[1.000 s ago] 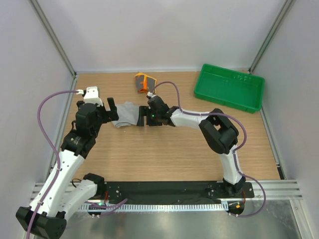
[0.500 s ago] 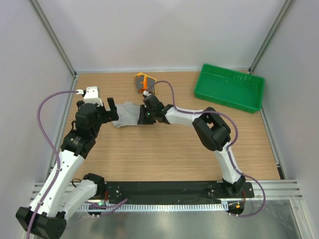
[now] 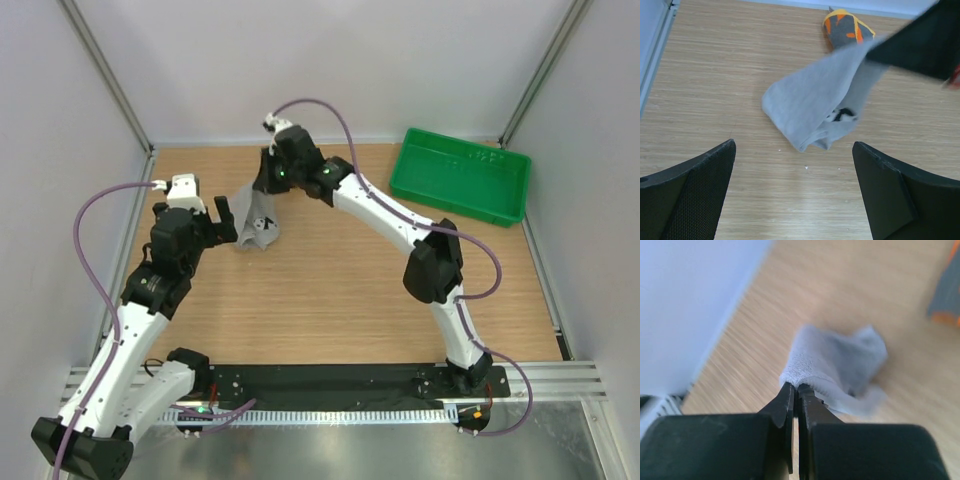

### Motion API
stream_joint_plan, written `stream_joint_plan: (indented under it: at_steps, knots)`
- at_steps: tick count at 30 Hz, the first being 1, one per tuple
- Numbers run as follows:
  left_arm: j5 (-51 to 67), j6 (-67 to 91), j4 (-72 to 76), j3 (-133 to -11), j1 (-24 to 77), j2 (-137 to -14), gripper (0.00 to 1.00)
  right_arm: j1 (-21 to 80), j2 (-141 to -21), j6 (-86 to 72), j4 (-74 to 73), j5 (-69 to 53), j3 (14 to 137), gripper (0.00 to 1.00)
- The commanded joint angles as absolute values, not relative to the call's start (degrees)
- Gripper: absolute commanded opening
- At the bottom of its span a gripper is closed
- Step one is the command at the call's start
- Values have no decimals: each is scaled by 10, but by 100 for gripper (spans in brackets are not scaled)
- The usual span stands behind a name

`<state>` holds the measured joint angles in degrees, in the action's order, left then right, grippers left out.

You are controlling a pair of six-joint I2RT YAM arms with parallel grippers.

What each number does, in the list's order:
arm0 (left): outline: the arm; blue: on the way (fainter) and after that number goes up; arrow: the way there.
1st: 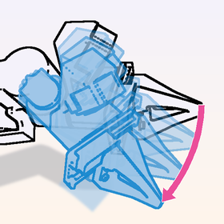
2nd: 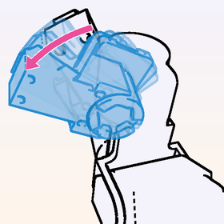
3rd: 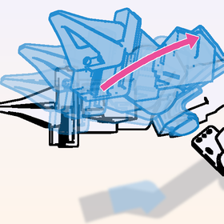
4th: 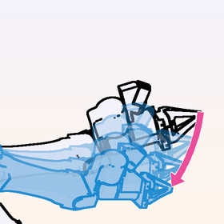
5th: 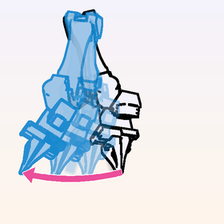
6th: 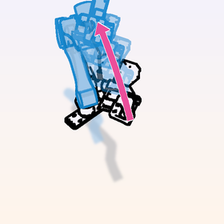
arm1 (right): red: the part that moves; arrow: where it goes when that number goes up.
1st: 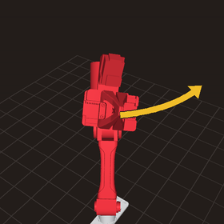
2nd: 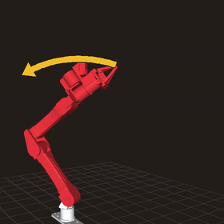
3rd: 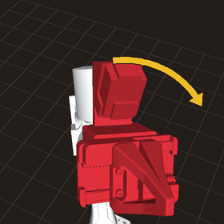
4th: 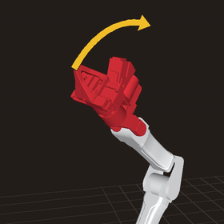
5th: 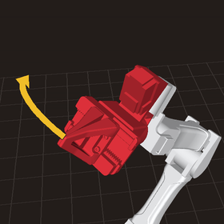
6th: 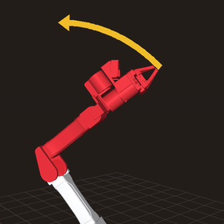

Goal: Roll the towels
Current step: Move the towel to the center of the board

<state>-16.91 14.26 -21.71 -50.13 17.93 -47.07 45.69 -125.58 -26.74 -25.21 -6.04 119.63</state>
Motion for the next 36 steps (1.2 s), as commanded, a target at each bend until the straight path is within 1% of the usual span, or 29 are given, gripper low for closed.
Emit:
stream_joint_plan:
  at_steps: [1, 3, 5, 8, 11, 14, 16, 18, 22, 23, 26, 27, 28, 30, 32, 36]
  knots:
    - [-173, 131, -208, -512, 179, -456, 100, 461, -1186, -195, -319, -42, 1358, 1]
    - [-178, 130, -213, -513, 179, -455, 100, 461, -1166, -189, -324, -6, 1404, 1]
    - [-162, 146, -240, -526, 179, -459, 100, 461, -1117, -184, -300, 30, 1398, 1]
    - [-104, 184, -295, -573, 180, -475, 100, 461, -1060, -172, -290, 68, 1377, 1]
    - [-41, 217, -316, -594, 187, -484, 100, 461, -1030, -159, -328, 98, 1386, 1]
    - [-25, 241, -317, -597, 236, -493, 100, 460, -1006, -145, -362, 133, 1384, 1]
    - [-48, 244, -298, -585, 293, -504, 100, 461, -997, -130, -397, 162, 1384, 1]
    - [-79, 244, -281, -572, 328, -513, 100, 461, -984, -127, -429, 178, 1383, 1]
    - [-91, 262, -201, -520, 418, -538, 100, 461, -955, -120, -446, 189, 1355, 1]
    - [-99, 264, -187, -500, 460, -554, 100, 461, -948, -118, -449, 199, 1348, 1]
    - [-167, 267, -171, -490, 527, -593, 100, 461, -912, -109, -484, 228, 1317, 1]
    - [-182, 269, -169, -485, 563, -599, 100, 460, -898, -109, -489, 253, 1278, 1]
    - [-205, 276, -164, -480, 581, -606, 100, 460, -863, -109, -484, 264, 1254, 1]
    - [-208, 282, -151, -459, 612, -617, 100, 461, -828, -108, -464, 279, 1181, 1]
    - [-218, 287, -130, -446, 626, -627, 100, 460, -796, -109, -460, 286, 1140, 1]
    - [-258, 287, -109, -442, 644, -697, 100, 460, -772, -116, -473, 299, 1111, 1]
